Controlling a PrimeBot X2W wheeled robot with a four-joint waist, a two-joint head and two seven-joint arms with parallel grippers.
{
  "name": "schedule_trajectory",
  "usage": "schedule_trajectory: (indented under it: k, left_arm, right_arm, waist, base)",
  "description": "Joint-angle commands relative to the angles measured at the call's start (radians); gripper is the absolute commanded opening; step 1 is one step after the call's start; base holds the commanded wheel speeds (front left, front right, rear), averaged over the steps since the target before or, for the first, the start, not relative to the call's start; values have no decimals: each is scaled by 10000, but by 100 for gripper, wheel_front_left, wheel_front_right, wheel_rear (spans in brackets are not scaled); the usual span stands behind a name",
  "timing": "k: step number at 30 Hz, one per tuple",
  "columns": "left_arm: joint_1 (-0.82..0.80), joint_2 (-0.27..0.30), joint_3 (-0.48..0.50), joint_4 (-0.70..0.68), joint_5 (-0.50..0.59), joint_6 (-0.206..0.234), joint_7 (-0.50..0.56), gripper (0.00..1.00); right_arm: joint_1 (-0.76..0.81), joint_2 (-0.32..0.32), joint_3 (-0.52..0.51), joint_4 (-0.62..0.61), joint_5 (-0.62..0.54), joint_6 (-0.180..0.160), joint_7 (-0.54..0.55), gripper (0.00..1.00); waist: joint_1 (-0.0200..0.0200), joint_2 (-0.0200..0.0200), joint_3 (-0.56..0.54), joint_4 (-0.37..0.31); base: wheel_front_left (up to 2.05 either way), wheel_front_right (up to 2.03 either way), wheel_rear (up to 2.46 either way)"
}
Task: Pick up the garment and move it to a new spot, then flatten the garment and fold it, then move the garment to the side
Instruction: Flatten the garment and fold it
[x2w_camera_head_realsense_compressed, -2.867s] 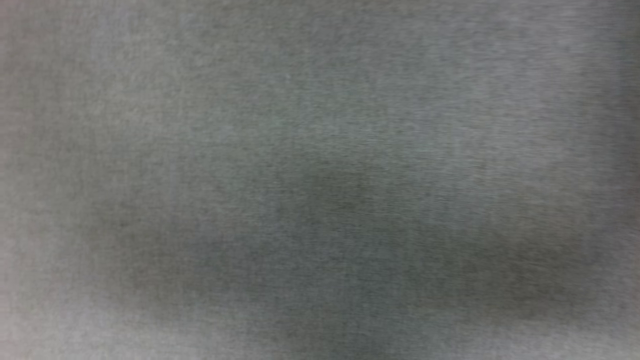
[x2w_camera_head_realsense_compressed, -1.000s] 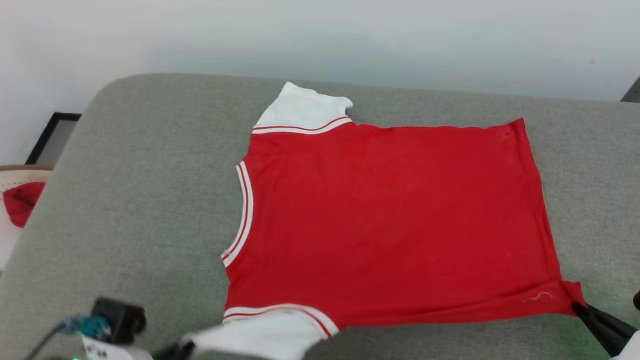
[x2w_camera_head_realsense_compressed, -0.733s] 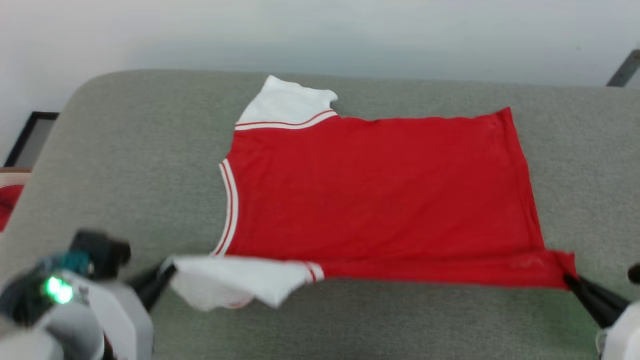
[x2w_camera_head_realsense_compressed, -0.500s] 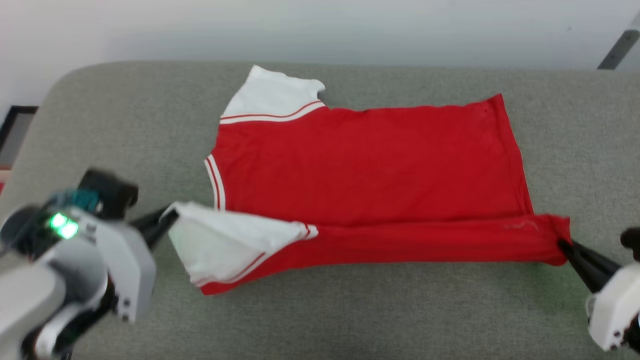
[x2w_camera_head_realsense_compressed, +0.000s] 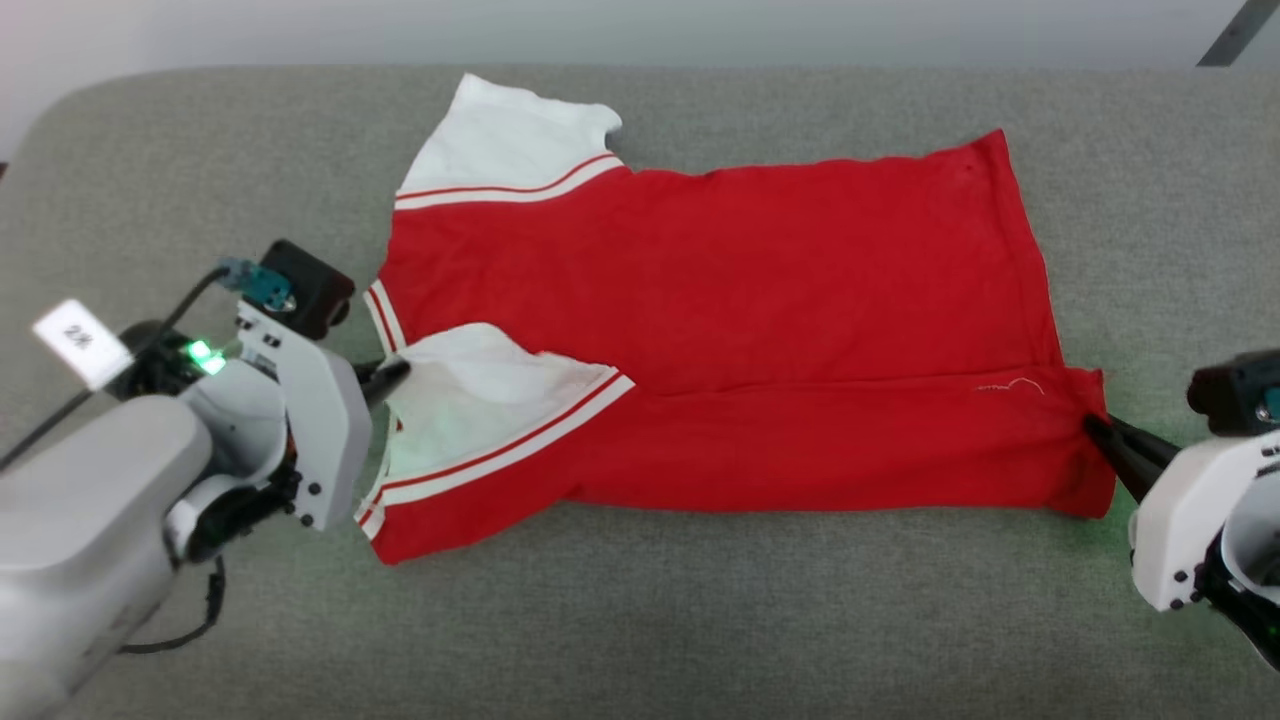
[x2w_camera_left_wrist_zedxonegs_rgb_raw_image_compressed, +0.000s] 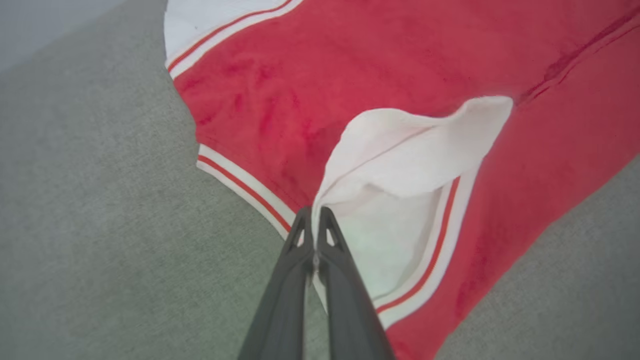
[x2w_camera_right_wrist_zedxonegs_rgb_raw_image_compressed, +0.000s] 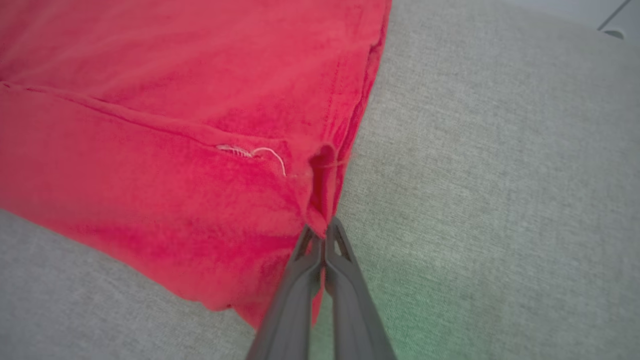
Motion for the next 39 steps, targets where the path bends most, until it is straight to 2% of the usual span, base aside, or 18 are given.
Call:
schedule_trajectory:
  k: [1, 7, 9, 11, 12, 13, 14, 15, 16, 19, 22, 24, 25, 26, 27, 33, 39]
  left_arm:
    - [-87, -173, -33, 275, -129, -124, 52, 0]
    - [-10, -879, -206, 1679, -512, -498, 309, 0]
    - [1, -1063, -237, 2031, -612, -549, 362, 14]
    - [-24, -1231, -229, 2339, -737, -601, 345, 32]
    - [-46, -1306, -224, 2477, -744, -620, 329, 49]
    - [-73, -1378, -215, 2597, -777, -649, 278, 86]
    - [-95, -1448, -191, 2728, -836, -664, 265, 100]
    - [-127, -1520, -158, 2817, -879, -683, 222, 100]
    - [-163, -1576, -151, 2891, -905, -685, 198, 100]
    - [-208, -1687, -135, 3079, -972, -702, 154, 100]
    - [-251, -1747, -166, 3139, -1009, -722, 196, 100]
    - [-294, -1741, -124, 3099, -1064, -730, 178, 100]
    - [-274, -1731, -110, 3069, -1116, -732, 196, 100]
    - [-249, -1707, -83, 3022, -1167, -723, 245, 100]
    - [-210, -1698, -93, 2970, -1199, -703, 281, 100]
    - [154, -1467, -36, 2429, -1551, -282, 648, 100]
    - [734, -1157, -35, 1570, -2104, 433, 1257, 100]
  right_arm:
    - [-171, 8, 96, 92, 59, -11, 26, 0]
    - [-657, 44, 414, 553, 206, -11, 46, 0]
    - [-792, 43, 501, 683, 256, -11, 63, 0]
    - [-924, 49, 560, 811, 249, -11, 77, 0]
    - [-985, 57, 586, 867, 271, -11, 91, 0]
    - [-1028, 70, 607, 936, 294, -11, 123, 0]
    - [-1074, 86, 634, 1003, 306, -11, 153, 0]
    - [-1124, 82, 672, 1056, 308, -11, 166, 0]
    - [-1168, 73, 699, 1105, 330, -11, 211, 4]
    - [-1224, 94, 703, 1274, 414, -11, 375, 24]
    - [-1251, 66, 650, 1416, 430, -11, 574, 37]
    - [-1228, 52, 594, 1481, 441, -11, 711, 49]
    - [-1213, 62, 563, 1506, 446, -11, 790, 62]
    - [-1207, 65, 539, 1508, 442, -11, 864, 87]
    - [-1193, 45, 497, 1531, 401, -11, 915, 100]
    - [-1061, 136, 287, 1426, 203, -11, 1127, 100]
    - [-774, 306, -318, 916, 35, -11, 918, 100]
  waist:
    - [0, -1, 100, -43]
    - [0, -1, 223, -31]
    - [0, -1, 238, -16]
    - [0, -1, 233, 10]
    - [0, -1, 224, 22]
    - [0, -1, 210, 35]
    - [0, -1, 187, 50]
    - [0, -1, 155, 67]
    - [0, -1, 116, 90]
    - [0, -1, -24, 167]
    - [0, -1, -209, 271]
    - [0, -1, -353, 346]
    - [0, -1, -432, 378]
    - [0, -1, -498, 410]
    - [0, -1, -583, 457]
    - [0, -1, -1071, 585]
    - [0, -1, -1573, 578]
  base:
    - [0, 0, 0]
    - [0, 0, 0]
    - [0, 0, 0]
    - [0, 0, 0]
    - [0, 0, 0]
    - [0, 0, 0]
    - [0, 0, 0]
    - [0, 0, 0]
    - [0, 0, 0]
    - [0, 0, 0]
    - [0, 0, 0]
    - [0, 0, 0]
    - [0, 0, 0]
    - [0, 0, 0]
    - [0, 0, 0]
    - [0, 0, 0]
    - [0, 0, 0]
